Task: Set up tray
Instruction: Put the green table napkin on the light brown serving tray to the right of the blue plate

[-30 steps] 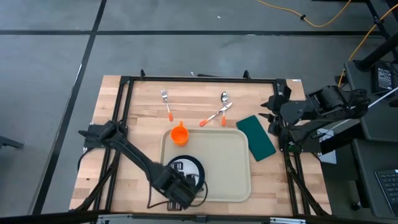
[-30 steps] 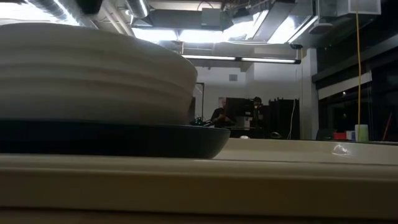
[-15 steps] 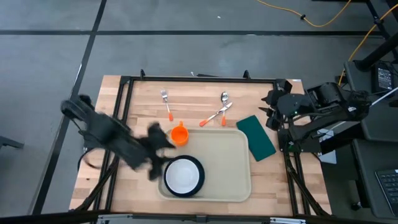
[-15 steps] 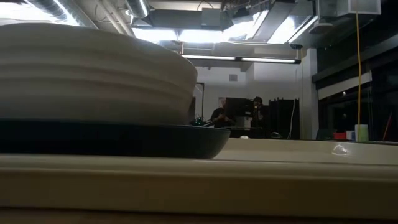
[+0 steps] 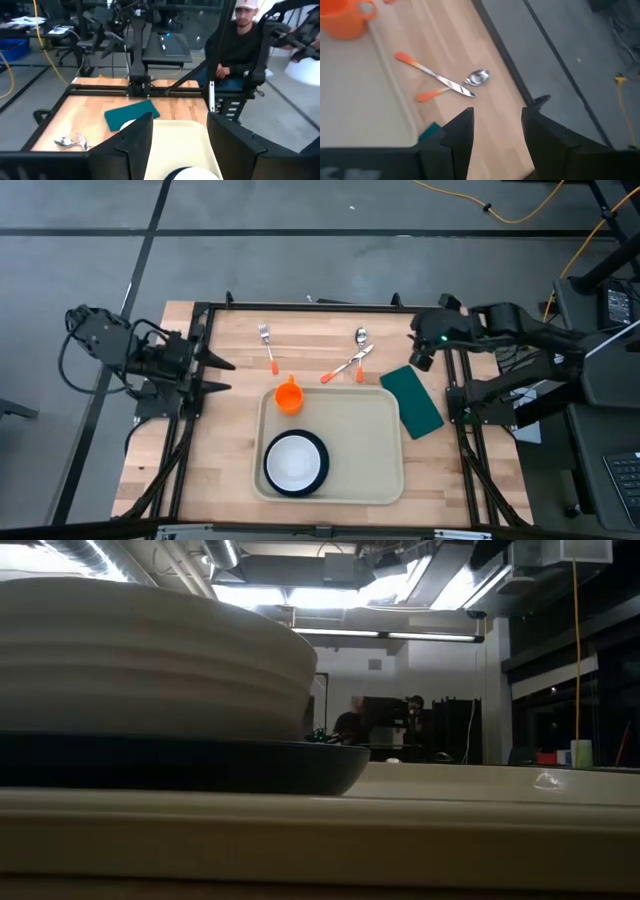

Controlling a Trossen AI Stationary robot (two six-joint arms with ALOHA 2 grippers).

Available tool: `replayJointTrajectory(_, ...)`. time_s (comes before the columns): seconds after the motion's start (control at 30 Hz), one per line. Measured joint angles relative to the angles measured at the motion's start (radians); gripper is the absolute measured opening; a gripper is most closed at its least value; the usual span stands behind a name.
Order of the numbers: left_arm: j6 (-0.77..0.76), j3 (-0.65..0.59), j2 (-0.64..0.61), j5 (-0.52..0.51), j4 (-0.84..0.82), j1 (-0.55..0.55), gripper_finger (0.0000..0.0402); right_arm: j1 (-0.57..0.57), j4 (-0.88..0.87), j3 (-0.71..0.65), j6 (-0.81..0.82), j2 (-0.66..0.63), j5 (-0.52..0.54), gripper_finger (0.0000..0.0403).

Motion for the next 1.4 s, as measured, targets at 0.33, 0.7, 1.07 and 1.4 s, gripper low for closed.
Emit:
replayJointTrajectory(0.33, 0.002, -0.522, -0.392, 0.022, 0.376, 0.000, 0.0180, -0.211, 0.008, 0.000, -0.119, 0.111, -0.180, 0.0170)
replayJointTrajectory(0.7, 0.015, -0.586, -0.414, -0.120, 0.395, -0.001, 0.0180, -0.537, -0.019, -0.001, -0.338, 0.225, -0.593, 0.0170)
replayJointTrajectory(1.07, -0.008, -0.586, -0.408, -0.239, 0.395, -0.001, 0.0175, -0.837, 0.007, -0.192, -0.402, 0.242, -0.709, 0.0170)
replayJointTrajectory(1.4, -0.009, -0.586, -0.408, -0.301, 0.405, -0.001, 0.0173, -0.895, 0.236, -0.521, -0.294, 0.242, -0.745, 0.0170)
